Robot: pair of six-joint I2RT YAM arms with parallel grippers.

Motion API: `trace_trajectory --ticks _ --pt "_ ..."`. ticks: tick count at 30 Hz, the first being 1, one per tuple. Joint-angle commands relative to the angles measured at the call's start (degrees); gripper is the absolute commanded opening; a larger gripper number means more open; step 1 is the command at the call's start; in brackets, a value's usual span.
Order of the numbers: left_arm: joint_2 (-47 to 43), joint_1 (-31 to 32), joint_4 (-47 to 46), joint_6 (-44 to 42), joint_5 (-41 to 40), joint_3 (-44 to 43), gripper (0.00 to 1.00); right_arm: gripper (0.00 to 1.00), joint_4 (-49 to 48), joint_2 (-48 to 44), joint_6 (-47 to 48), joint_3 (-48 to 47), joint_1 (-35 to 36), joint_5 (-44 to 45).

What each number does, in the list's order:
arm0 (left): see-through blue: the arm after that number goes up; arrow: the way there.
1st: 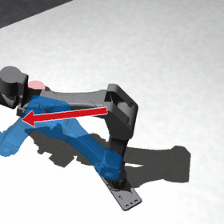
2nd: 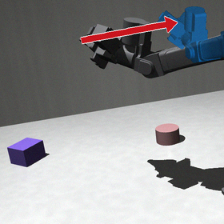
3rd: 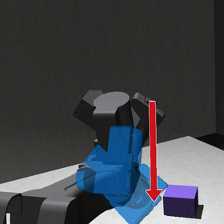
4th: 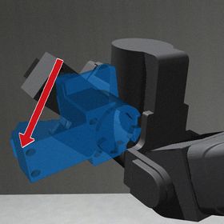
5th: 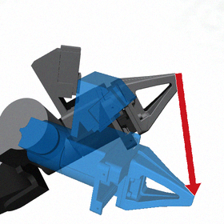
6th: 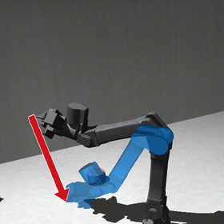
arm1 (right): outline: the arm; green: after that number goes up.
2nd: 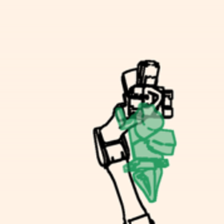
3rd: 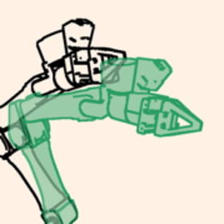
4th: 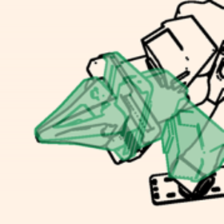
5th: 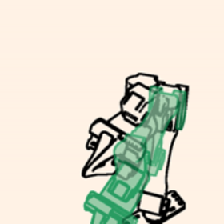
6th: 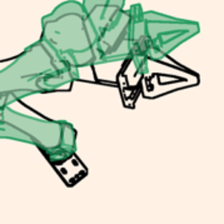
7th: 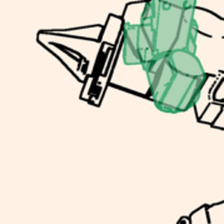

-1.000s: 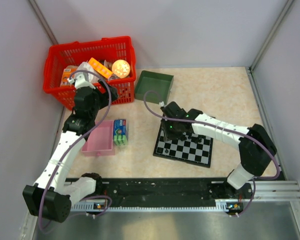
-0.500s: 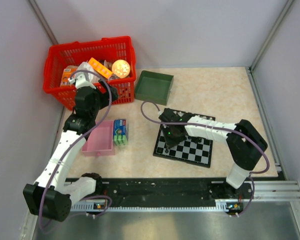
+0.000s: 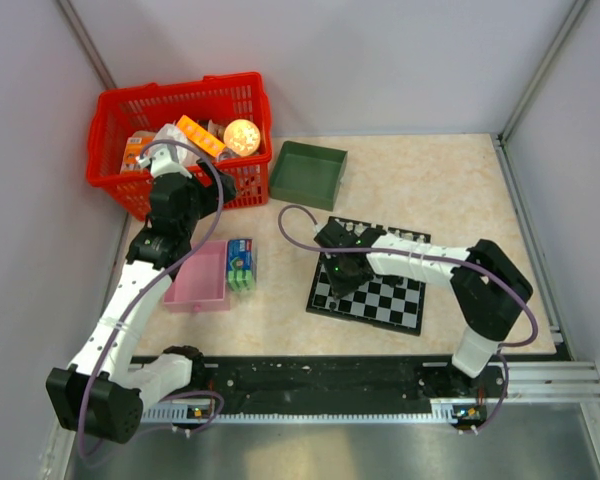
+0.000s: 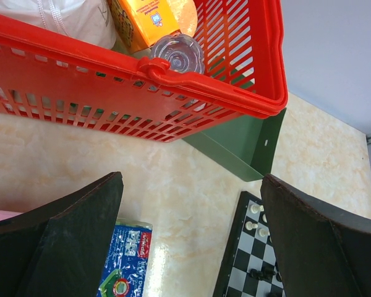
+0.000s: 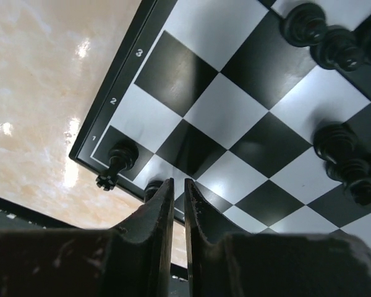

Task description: Set up the chess pieces on the board

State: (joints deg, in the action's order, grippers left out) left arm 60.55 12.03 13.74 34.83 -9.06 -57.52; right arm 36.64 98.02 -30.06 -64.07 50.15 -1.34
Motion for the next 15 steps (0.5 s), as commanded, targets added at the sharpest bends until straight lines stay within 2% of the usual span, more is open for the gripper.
trace_trajectory --ticks 1,4,8,15 --pt "-0.2 -0.3 -2.2 0.2 -0.4 -0.7 0.98 0.12 2.1 -0.6 0.6 -4.0 -0.7 4.9" --pt "-0.3 -0.3 -2.1 0.1 -0.5 -0.6 0.98 0.12 2.2 -2.8 1.0 -5.1 -1.1 4.6" --pt "-0.3 -0.3 -2.2 0.2 -0.4 -0.6 0.98 0.12 1.7 -5.8 1.7 -4.8 -0.5 -0.1" --pt "-0.5 -0.3 -2.3 0.3 -0.4 -0.3 0.98 0.12 2.6 -8.7 0.9 -1.1 3.6 -6.0"
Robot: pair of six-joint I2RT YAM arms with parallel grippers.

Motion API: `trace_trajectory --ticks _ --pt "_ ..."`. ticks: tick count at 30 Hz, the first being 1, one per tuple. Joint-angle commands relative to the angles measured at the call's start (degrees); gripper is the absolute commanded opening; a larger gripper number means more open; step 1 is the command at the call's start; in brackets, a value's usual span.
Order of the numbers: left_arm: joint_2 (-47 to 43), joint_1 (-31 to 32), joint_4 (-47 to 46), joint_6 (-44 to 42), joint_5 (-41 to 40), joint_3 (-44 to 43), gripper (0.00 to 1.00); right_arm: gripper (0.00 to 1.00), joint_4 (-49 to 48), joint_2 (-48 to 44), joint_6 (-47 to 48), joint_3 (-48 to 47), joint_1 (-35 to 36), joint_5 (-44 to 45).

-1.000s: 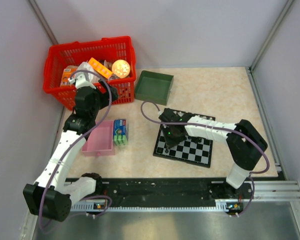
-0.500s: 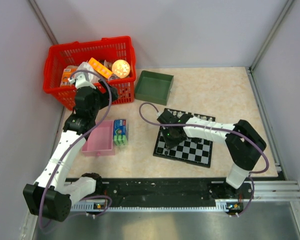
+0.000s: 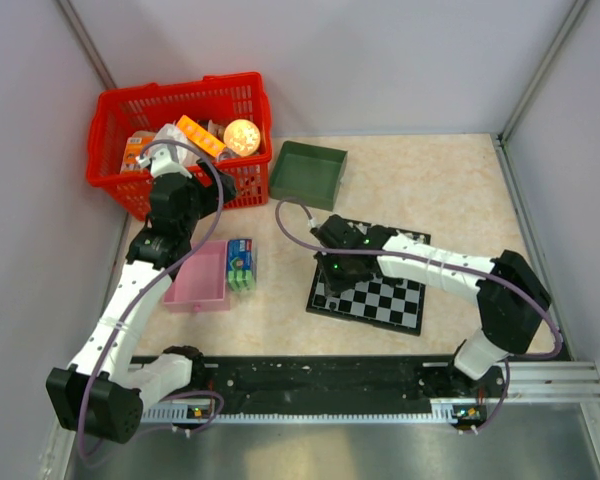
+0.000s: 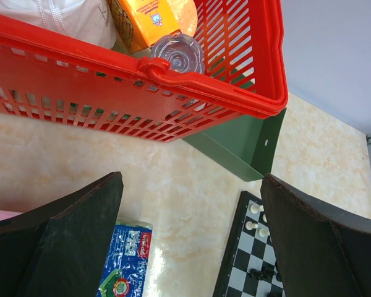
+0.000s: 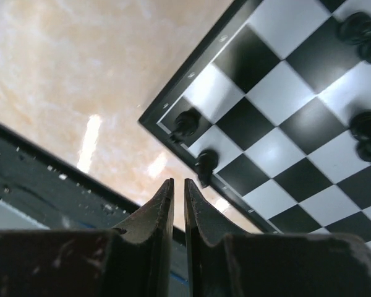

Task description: Set up the chess pieces on the board

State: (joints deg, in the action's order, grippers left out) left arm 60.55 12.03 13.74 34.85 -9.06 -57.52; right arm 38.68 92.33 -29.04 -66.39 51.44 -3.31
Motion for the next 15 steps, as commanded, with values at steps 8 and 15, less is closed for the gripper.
trace_trajectory --ticks 8,15 --pt "-0.4 -0.3 -2.4 0.6 0.0 -0.1 0.98 0.11 1.3 -2.0 -0.4 4.9 3.1 -5.8" --pt "-0.3 -0.3 -2.5 0.2 -0.2 -0.3 0.98 0.11 0.3 0.7 0.2 2.1 3.1 0.1"
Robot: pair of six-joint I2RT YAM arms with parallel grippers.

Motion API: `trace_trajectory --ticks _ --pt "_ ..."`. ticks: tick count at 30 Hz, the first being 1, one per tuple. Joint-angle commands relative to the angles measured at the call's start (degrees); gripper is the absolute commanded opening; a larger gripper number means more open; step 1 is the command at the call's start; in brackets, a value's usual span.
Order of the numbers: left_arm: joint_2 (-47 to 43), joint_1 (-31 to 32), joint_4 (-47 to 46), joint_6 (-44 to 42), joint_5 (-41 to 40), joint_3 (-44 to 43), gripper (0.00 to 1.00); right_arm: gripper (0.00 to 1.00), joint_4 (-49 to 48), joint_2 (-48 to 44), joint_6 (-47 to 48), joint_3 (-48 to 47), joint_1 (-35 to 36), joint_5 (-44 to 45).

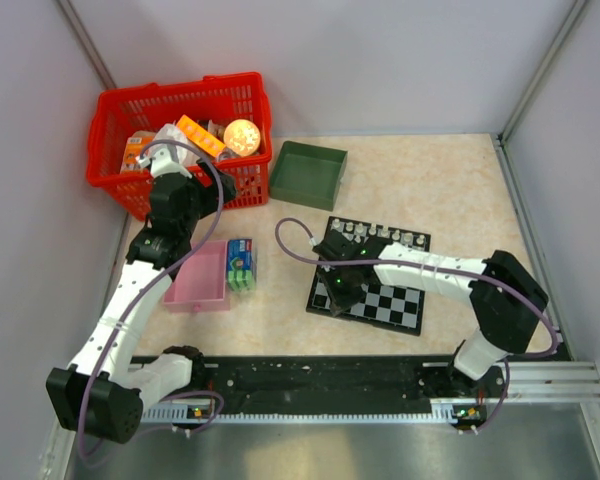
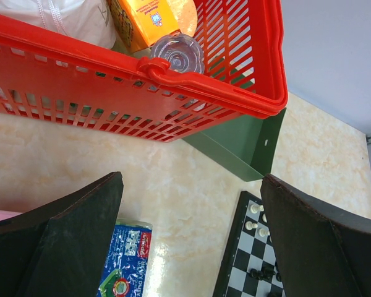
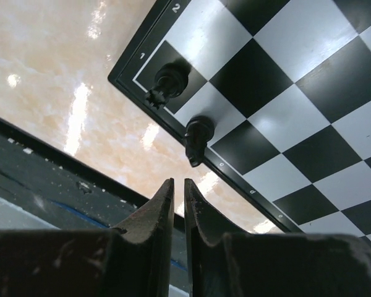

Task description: Set up the chess pieces on the board

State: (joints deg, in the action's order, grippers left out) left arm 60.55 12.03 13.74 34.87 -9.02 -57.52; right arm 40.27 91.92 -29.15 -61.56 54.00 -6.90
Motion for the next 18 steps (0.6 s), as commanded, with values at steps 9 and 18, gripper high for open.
trace_trajectory --ticks 9,18 --pt "-0.4 -0.3 -2.0 -0.1 -0.9 -0.5 0.98 0.11 -1.3 3.3 0.1 -4.0 0.6 5.8" --pt "0.9 -0.3 -2.5 0.0 0.1 -1.1 0.98 0.11 -1.4 3.4 -1.5 -4.4 0.5 8.9"
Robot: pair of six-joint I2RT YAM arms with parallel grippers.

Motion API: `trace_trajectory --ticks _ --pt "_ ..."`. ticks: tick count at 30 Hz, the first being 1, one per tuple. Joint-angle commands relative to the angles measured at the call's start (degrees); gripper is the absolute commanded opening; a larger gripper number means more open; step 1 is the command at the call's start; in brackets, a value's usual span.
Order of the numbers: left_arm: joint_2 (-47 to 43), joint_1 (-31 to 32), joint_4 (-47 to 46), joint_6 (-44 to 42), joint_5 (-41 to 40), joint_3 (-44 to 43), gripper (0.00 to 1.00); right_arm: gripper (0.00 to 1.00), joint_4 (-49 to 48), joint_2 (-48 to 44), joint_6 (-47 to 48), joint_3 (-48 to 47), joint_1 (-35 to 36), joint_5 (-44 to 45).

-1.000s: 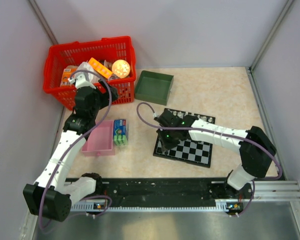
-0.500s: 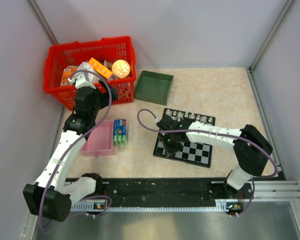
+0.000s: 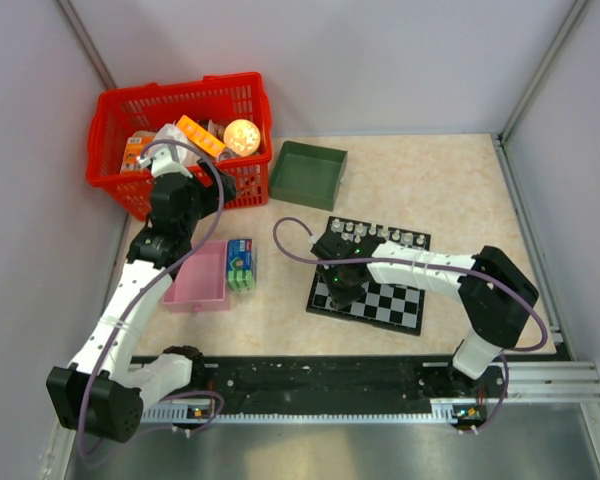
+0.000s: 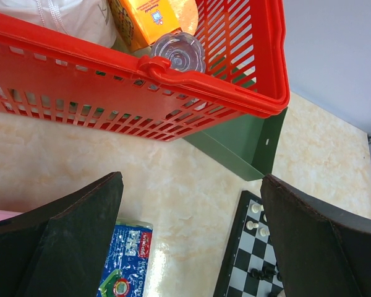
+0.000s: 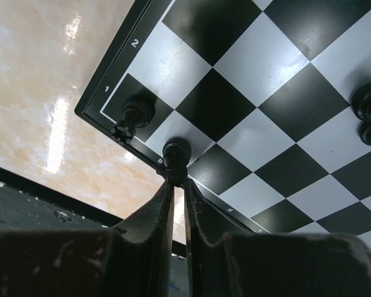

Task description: Set up the chess pieces on the board

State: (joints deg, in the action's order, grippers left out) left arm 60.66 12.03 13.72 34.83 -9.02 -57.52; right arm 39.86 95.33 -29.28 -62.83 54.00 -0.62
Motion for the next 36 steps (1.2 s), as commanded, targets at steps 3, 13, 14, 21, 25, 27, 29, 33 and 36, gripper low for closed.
trace_trajectory --ticks 3,13,14,21,25,27,29,33,36 --pt "0.7 -0.3 -2.5 0.2 0.2 -0.9 0.98 0.11 -1.0 -0.1 -1.1 -3.4 0.5 2.3" --pt "0.2 -0.3 -2.4 -0.1 -0.4 -0.8 0.98 0.19 -0.1 -6.3 2.2 -2.4 0.4 -3.9" --pt "0.1 -0.3 -2.2 -0.1 -0.5 -0.8 0.98 0.21 0.2 -8.1 2.3 -2.6 0.1 -3.9" --pt "0.9 -0.3 -2.8 0.4 0.5 -0.8 0.98 0.28 -0.2 -11.1 2.5 -7.5 -8.4 -1.4" --pt "0.9 -0.3 -2.6 -0.3 0.2 -1.3 0.98 0.32 -1.1 -7.7 3.3 -10.9 -12.2 0.4" --pt "0.9 -0.3 -2.6 -0.4 -0.2 -1.3 0.98 0.33 -0.9 -4.4 4.0 -12.8 -13.1 0.4" --pt "1.0 -0.3 -2.5 -0.6 -0.1 -1.4 0.98 0.33 -0.9 -1.6 4.6 -14.2 -13.7 2.6" --pt "1.3 -0.4 -2.4 -0.9 0.0 -1.5 0.98 0.33 -0.8 3.5 6.7 -17.2 -14.3 2.6" --pt "1.6 -0.4 -2.4 -1.0 -0.3 -1.6 0.98 0.34 -0.8 5.7 7.8 -18.8 -14.3 2.4"
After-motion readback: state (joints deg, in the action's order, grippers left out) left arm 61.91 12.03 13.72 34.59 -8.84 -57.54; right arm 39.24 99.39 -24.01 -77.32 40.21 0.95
